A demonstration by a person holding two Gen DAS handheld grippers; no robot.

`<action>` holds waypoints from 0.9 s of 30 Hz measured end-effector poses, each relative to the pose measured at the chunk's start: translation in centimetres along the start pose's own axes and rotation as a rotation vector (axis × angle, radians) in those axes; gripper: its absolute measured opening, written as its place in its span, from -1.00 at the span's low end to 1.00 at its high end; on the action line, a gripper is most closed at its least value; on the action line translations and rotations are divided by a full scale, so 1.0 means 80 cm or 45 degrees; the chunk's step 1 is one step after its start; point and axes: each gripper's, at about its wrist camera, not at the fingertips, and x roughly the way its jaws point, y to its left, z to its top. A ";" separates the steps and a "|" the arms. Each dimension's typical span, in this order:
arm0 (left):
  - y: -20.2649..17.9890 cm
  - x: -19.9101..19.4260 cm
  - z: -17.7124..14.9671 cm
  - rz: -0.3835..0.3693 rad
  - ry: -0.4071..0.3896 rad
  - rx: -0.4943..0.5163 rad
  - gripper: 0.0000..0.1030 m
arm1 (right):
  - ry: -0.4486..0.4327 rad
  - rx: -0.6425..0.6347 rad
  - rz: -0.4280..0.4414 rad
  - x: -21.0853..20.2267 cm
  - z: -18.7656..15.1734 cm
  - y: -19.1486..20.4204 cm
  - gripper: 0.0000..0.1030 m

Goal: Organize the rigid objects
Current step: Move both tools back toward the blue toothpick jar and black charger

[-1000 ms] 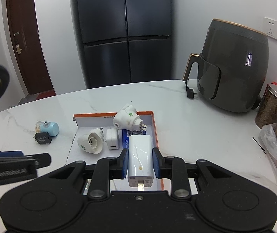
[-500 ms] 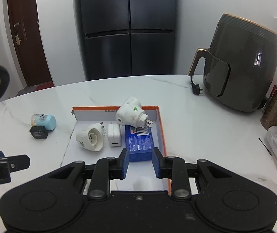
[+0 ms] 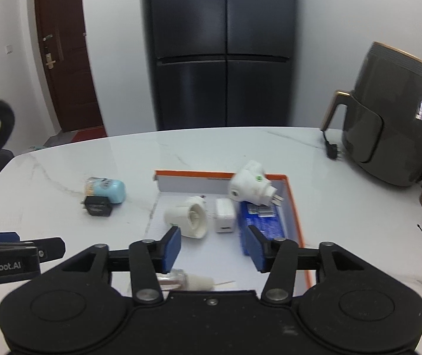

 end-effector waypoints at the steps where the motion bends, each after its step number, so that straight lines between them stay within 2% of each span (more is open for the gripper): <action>1: 0.006 0.000 0.001 0.004 -0.001 -0.006 0.46 | 0.000 -0.004 0.007 0.001 0.001 0.006 0.21; 5: 0.028 0.000 0.003 0.026 -0.003 -0.026 0.50 | 0.001 -0.022 0.034 0.004 0.004 0.029 0.30; 16: 0.083 0.008 0.011 0.065 0.004 -0.087 0.59 | 0.037 -0.058 0.077 0.027 0.007 0.086 0.37; 27: 0.159 0.017 0.012 0.098 0.028 -0.148 0.66 | 0.114 -0.070 0.152 0.100 0.014 0.163 0.58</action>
